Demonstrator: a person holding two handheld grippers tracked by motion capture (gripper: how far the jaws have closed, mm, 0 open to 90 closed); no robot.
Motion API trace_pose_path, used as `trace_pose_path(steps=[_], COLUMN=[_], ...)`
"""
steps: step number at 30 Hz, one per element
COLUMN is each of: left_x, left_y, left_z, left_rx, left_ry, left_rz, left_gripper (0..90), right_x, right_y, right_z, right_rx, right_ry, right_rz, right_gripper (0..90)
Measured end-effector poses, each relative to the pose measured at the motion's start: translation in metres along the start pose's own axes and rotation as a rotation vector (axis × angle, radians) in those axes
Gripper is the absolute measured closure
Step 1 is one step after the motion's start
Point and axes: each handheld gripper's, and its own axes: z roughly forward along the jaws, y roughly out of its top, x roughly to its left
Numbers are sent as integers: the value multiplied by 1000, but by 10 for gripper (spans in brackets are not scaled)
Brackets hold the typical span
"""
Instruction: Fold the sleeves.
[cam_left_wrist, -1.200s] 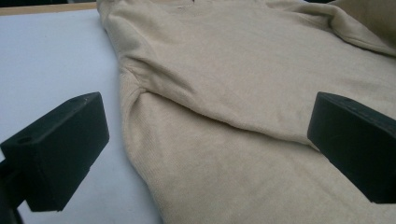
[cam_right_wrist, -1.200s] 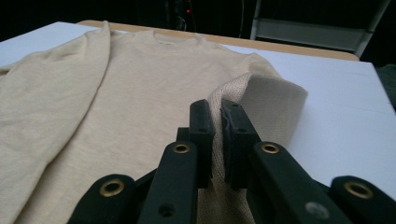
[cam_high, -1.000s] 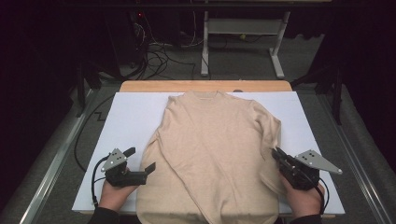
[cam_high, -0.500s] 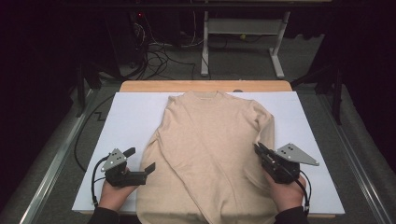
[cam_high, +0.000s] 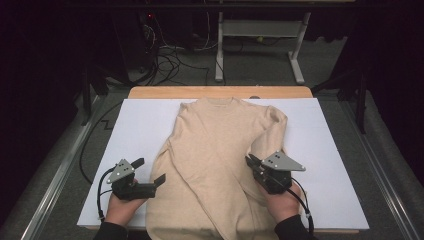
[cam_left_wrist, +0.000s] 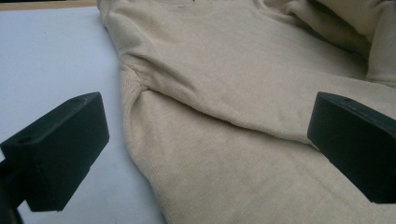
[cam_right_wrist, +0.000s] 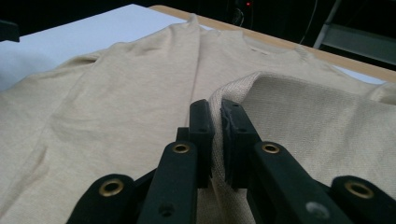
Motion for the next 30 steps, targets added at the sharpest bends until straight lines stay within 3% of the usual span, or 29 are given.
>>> trace_pose_path(steps=[13, 30], left_x=[0, 0], left_y=[-1, -1], left_z=[0, 1], left_rx=[0, 4], left_ry=[-3, -4], left_rz=[-7, -7], left_gripper=[0, 0], right_x=[23, 32], right_y=[3, 1], right_z=[15, 23], right_rx=[17, 36], right_ry=[54, 78], right_rz=[-35, -50], right_gripper=[845, 835])
